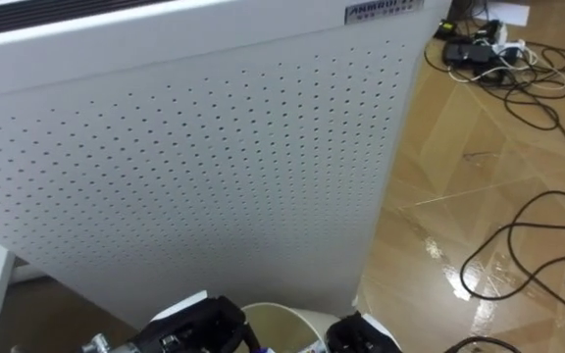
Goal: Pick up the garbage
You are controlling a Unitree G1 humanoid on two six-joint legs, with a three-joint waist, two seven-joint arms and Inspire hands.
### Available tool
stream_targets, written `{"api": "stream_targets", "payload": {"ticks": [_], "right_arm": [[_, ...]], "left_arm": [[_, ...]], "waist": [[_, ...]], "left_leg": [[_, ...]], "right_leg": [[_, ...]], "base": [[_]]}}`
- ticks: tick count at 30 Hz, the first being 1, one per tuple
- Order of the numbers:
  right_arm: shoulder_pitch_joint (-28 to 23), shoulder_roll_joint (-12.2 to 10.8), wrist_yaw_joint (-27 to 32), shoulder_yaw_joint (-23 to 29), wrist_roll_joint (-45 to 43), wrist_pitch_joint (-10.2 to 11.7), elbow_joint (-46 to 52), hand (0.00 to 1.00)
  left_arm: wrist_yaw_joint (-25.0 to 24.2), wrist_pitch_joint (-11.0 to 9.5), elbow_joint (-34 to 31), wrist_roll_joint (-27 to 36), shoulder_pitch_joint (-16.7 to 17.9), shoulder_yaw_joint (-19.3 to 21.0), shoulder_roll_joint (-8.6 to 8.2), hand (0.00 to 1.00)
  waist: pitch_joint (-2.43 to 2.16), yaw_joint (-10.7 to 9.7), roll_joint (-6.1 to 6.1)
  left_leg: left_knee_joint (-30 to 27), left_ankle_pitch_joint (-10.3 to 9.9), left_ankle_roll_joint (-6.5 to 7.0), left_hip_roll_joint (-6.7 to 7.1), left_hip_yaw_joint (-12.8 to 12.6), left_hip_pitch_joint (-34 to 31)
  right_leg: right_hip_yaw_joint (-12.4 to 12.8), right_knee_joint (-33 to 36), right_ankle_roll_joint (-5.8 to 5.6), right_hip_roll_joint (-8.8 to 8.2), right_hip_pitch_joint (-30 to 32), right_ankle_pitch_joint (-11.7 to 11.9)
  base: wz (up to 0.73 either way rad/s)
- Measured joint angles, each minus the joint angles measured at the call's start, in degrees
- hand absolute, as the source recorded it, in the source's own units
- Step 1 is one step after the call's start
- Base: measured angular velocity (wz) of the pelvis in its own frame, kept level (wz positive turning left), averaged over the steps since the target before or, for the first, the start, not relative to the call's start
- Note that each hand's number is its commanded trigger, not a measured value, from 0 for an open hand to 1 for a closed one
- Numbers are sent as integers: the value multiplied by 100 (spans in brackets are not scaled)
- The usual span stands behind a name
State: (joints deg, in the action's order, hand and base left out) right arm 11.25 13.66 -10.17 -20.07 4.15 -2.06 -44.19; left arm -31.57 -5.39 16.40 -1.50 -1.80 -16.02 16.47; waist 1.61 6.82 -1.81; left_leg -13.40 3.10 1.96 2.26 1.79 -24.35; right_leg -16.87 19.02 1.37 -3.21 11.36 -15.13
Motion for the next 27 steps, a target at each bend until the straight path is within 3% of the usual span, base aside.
{"api": "stream_targets", "payload": {"ticks": [15, 16, 17, 27], "right_arm": [[-82, 36, -153, -6, 35, 269, 32, 100], [-94, 37, -188, -9, 49, 277, 32, 100], [-109, 47, -228, -10, 58, 306, 32, 100], [-158, 151, -318, -86, 164, 490, 32, 100]], "left_arm": [[82, -15, 440, -195, 7, 19, 56, 100], [93, -15, 452, -196, 7, 21, 55, 81], [99, -15, 450, -196, 3, 22, 55, 0], [147, -122, 454, -197, 0, 114, 49, 0]], "waist": [[-19, -2, -27], [-19, 9, -26], [-19, 12, -26], [-28, 75, -39]], "left_leg": [[-8, 44, -111, -68, -12, -145], [-7, 44, -110, -69, -17, -147], [-6, 44, -110, -70, -18, -154], [-7, 45, -111, -68, -11, -189]], "right_leg": [[80, 201, 124, 49, 255, -75], [80, 195, 124, 46, 254, -75], [80, 186, 125, 41, 257, -75], [-11, 178, 125, 45, 264, -75]], "base": [[-2], [0], [0], [2]]}}
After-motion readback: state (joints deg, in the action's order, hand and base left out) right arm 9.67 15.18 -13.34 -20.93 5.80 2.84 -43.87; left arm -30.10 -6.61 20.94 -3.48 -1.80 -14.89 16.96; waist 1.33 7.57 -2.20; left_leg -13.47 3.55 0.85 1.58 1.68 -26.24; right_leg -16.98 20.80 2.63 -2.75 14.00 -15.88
